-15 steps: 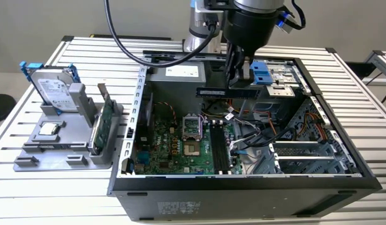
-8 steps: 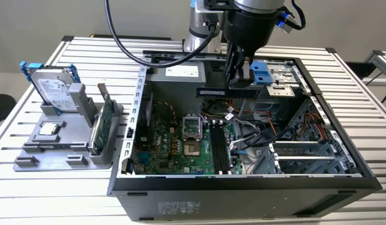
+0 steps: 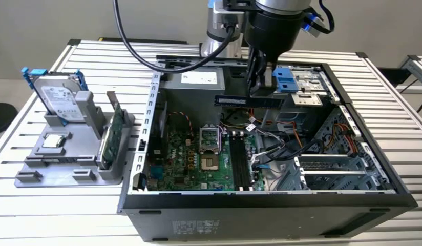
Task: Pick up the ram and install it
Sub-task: 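Insert the ram into the slot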
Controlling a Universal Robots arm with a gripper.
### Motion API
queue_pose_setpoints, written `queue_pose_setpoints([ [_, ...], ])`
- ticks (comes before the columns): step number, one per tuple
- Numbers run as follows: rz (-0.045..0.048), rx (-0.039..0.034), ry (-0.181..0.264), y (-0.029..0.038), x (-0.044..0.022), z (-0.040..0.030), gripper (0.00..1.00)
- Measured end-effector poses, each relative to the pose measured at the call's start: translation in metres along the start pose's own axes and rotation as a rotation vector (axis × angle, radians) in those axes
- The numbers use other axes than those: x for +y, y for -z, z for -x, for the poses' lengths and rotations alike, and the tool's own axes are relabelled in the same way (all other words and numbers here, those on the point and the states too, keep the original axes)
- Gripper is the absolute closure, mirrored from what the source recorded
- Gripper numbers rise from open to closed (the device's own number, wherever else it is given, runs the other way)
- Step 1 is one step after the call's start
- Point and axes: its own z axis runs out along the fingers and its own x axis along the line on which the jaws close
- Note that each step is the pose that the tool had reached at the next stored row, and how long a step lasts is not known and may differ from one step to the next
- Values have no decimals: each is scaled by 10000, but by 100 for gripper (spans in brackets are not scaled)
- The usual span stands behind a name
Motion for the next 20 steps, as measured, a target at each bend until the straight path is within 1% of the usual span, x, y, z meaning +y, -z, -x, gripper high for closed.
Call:
queue_pose_setpoints([
  [2,2,-2,-202,-2,0,1,100],
  [9,8,0,-688,-4,0,9,100],
  [20,14,-1,-1136,-8,2,20,100],
])
